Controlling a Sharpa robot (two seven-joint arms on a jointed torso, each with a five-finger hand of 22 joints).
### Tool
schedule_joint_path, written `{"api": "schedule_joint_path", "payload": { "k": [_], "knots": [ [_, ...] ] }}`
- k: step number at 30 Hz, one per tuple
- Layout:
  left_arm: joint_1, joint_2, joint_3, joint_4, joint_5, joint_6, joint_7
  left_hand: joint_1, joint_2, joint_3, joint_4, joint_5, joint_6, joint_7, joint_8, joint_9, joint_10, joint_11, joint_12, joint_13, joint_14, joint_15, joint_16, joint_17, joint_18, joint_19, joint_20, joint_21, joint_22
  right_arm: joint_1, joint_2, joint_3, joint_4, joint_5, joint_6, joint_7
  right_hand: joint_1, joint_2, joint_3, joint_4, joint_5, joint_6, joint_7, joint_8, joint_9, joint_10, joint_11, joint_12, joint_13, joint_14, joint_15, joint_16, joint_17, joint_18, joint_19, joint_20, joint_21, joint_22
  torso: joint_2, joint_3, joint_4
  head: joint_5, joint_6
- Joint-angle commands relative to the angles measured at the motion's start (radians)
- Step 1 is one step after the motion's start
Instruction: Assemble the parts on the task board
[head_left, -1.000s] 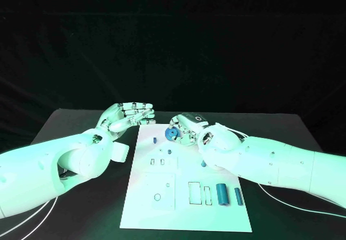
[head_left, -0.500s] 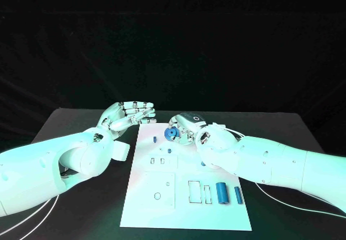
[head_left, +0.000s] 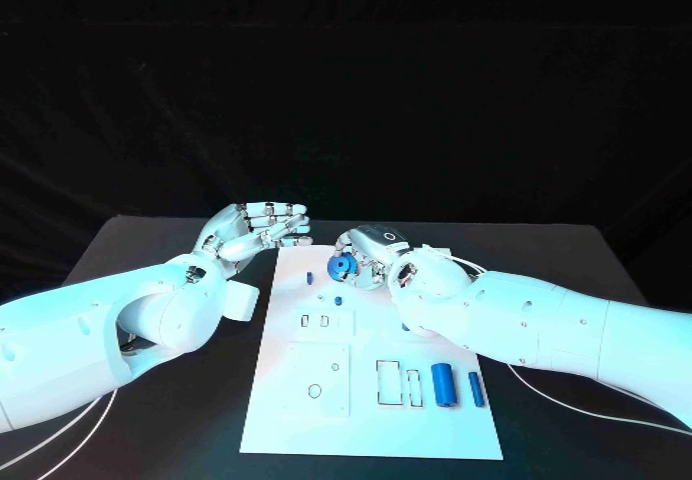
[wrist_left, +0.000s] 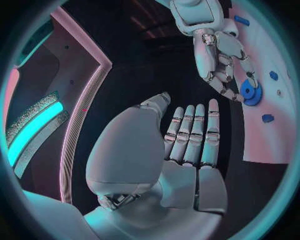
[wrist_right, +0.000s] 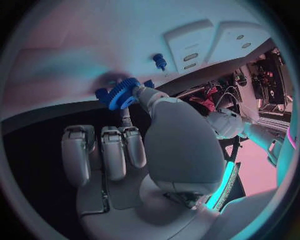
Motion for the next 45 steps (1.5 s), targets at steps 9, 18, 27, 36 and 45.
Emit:
{"api": "schedule_joint_path", "payload": {
  "k": [9,18,27,36,45],
  "knots": [
    [0.002,-0.001,0.001,0.001,-0.003,0.018,0.003,-0.005,0.001,0.005,0.002,-0.007,-0.001,0.027,-0.004,0.002,0.002,0.006,-0.006,-0.001,-0.006,0.002,-0.003,0.001,0.012,-0.003,0.001,0.0,-0.001,-0.011,-0.021,-0.006,0.016,-0.015,0.027,-0.009,-0.005,0.007,0.006,-0.002,-0.004,0.013,-0.014,0.015,-0.002,0.02,-0.003,-0.002,0.176,0.104,-0.004,0.006,0.263,-0.015,0.052,-0.006,-0.002,0.188,0.0,0.0,-0.0003,0.001,0.0],
    [0.002,-0.002,0.001,-0.005,-0.003,0.018,0.003,-0.006,0.001,0.006,0.002,-0.007,-0.001,0.027,-0.004,0.002,0.002,0.006,-0.006,-0.001,-0.006,0.002,-0.004,0.002,0.012,-0.003,0.001,0.0,-0.001,-0.013,-0.029,-0.006,0.028,-0.017,0.006,0.002,-0.006,0.008,0.007,-0.004,-0.003,0.015,-0.014,0.016,-0.001,0.02,-0.003,-0.002,0.176,0.104,-0.004,0.006,0.263,-0.016,0.053,-0.006,-0.001,0.189,0.0,0.0001,0.0002,0.002,0.004],
    [0.002,-0.003,0.001,-0.005,-0.003,0.018,0.002,-0.007,0.001,0.006,0.002,-0.007,-0.001,0.028,-0.004,0.002,0.002,0.007,-0.007,-0.001,-0.007,0.002,-0.005,0.002,0.012,-0.004,0.002,-0.001,-0.001,-0.013,-0.023,-0.006,0.015,-0.012,0.021,-0.002,-0.045,-0.015,0.002,-0.008,-0.011,-0.073,0.016,-0.041,-0.026,-0.018,0.021,-0.031,0.14,0.104,0.014,0.006,0.263,-0.013,0.044,0.007,-0.013,0.177,0.0,-0.0003,-0.001,0.0,0.006],
    [0.002,-0.004,0.001,-0.005,-0.003,0.018,0.0,-0.008,0.001,0.007,0.002,-0.007,-0.002,0.028,-0.004,0.002,0.001,0.007,-0.007,-0.001,-0.007,0.002,-0.005,0.003,0.012,-0.004,0.002,-0.001,-0.002,-0.012,-0.023,-0.006,0.007,-0.004,0.053,-0.01,-0.068,0.001,-0.097,-0.002,-0.034,-0.136,0.042,-0.115,-0.056,-0.058,0.048,-0.06,0.104,0.104,0.041,0.006,0.263,-0.01,0.039,0.035,-0.023,0.171,0.001,-0.0005,0.0008,-0.001,0.004],
    [0.002,-0.005,0.001,-0.005,-0.003,0.017,0.0,-0.009,0.001,0.007,0.002,-0.007,-0.003,0.028,-0.005,0.002,0.0,0.007,-0.007,-0.001,-0.008,0.002,-0.006,0.003,0.012,-0.005,0.002,-0.001,-0.002,-0.012,-0.031,-0.006,0.016,0.006,0.069,-0.007,-0.091,0.022,-0.129,0.027,0.003,-0.073,0.028,-0.097,-0.052,-0.044,0.037,-0.051,0.117,0.104,0.032,0.006,0.263,-0.011,0.043,0.03,-0.019,0.177,0.0,-0.0003,0.0001,0.0,0.002]
  ]
}}
